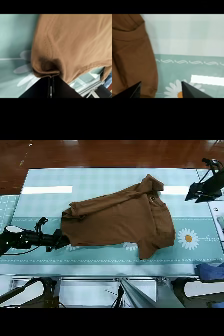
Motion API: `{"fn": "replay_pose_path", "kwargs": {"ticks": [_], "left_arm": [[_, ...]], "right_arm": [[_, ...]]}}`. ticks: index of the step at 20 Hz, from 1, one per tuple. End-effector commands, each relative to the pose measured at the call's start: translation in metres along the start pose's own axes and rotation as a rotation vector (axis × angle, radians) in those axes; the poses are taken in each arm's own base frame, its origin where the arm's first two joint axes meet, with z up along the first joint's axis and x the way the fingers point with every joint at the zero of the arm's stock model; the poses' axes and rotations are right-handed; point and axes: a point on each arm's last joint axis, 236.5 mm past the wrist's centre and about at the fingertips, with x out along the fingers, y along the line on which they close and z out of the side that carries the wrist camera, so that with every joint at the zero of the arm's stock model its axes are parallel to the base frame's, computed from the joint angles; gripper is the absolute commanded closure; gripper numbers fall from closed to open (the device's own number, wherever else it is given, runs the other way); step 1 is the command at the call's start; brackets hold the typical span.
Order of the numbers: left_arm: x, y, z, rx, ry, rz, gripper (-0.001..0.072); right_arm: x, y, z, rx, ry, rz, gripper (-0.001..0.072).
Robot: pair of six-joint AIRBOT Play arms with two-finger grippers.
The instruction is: Fold the shirts.
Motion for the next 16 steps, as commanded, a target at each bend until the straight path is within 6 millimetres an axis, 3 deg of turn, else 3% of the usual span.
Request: {"fn": "replay_pose_path", "kwargs": {"ticks": [1, 8, 12, 16], "left_arm": [[0.0, 0.004, 0.002, 0.034, -0.005, 0.006, 0.0686], [-0.007, -0.003, 0.006, 0.118, -0.039, 0.0, 0.0686], [-0.013, -0.014, 0.008, 0.156, -0.07, -0.023, 0.0686], [-0.014, -0.015, 0.008, 0.157, -0.073, -0.026, 0.0686]], "right_arm": [[0.004, -0.022, -0.021, 0.08, 0.002, 0.013, 0.0137], [0.083, -0.001, -0.104, 0.208, 0.04, 0.249, 0.0129], [0.107, 0.027, -0.119, 0.252, 0.043, 0.367, 0.0137], [0.13, 0.026, -0.125, 0.324, 0.026, 0.361, 0.0138]]}}
